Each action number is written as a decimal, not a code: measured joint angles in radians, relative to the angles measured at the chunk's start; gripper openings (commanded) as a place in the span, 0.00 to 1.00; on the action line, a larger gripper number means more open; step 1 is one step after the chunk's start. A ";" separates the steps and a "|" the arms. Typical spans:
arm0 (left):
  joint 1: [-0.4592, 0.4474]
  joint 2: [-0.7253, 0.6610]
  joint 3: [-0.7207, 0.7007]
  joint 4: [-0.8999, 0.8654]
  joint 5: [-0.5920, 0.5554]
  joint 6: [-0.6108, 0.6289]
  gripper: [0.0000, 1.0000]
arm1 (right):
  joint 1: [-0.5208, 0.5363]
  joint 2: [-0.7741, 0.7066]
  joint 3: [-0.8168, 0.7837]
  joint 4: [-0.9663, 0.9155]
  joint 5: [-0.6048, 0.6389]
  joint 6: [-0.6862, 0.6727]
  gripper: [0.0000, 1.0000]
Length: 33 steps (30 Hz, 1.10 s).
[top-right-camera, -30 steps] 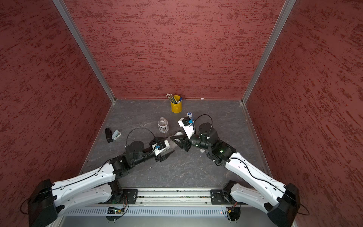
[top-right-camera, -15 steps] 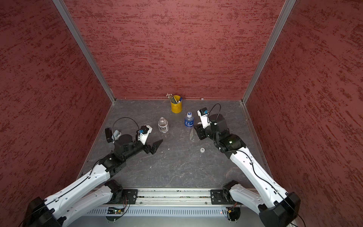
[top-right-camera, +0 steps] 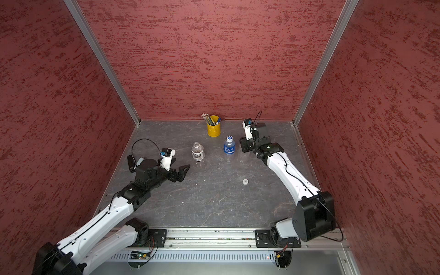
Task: Screw on the bottle caps
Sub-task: Place the plastic bottle at the center of the board.
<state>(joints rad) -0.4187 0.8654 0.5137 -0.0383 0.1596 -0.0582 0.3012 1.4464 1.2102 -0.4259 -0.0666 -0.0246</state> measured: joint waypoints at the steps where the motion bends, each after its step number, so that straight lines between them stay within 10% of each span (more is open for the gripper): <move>1: 0.000 0.000 0.000 0.000 0.001 -0.001 1.00 | -0.001 0.014 0.006 0.002 -0.003 -0.001 0.32; 18: 0.000 -0.043 0.001 -0.033 0.027 0.006 1.00 | -0.028 0.115 0.043 0.008 -0.019 -0.005 0.83; 27: 0.011 -0.031 0.001 -0.032 0.042 0.006 1.00 | -0.005 -0.084 0.072 -0.038 0.007 -0.050 0.87; 33: 0.077 -0.024 0.001 -0.036 0.040 -0.011 1.00 | 0.201 -0.108 0.185 -0.037 0.038 -0.069 0.87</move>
<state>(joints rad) -0.3416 0.8410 0.5148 -0.0746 0.2001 -0.0689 0.5018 1.3388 1.3956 -0.4633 -0.0288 -0.0940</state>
